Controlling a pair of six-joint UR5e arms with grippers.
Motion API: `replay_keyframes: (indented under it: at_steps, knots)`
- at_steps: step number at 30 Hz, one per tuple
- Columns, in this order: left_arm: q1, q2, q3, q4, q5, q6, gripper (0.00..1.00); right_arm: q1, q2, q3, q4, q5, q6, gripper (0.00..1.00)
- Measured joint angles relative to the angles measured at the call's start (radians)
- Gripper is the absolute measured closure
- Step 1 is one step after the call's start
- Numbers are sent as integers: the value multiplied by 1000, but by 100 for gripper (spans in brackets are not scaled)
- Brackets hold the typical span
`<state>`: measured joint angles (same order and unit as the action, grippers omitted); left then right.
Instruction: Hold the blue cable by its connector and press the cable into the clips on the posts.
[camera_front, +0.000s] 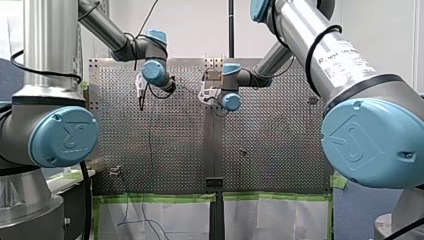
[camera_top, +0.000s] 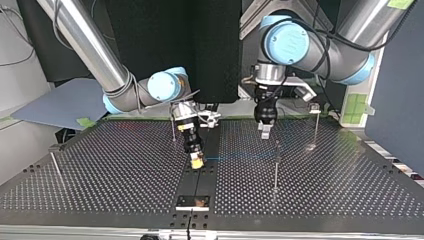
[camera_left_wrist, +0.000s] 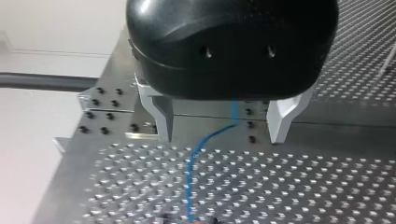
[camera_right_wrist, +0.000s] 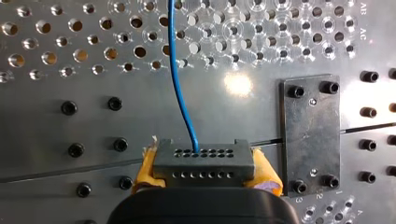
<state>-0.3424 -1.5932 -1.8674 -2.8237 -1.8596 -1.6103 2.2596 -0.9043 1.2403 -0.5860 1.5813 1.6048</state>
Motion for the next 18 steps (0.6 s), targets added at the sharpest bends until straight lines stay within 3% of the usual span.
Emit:
replay_keyframes:
  at_steps: [18]
  knots:
    - [-21,-94,143,-37,-38,-16,0,2,1,0,0,0,0,100]
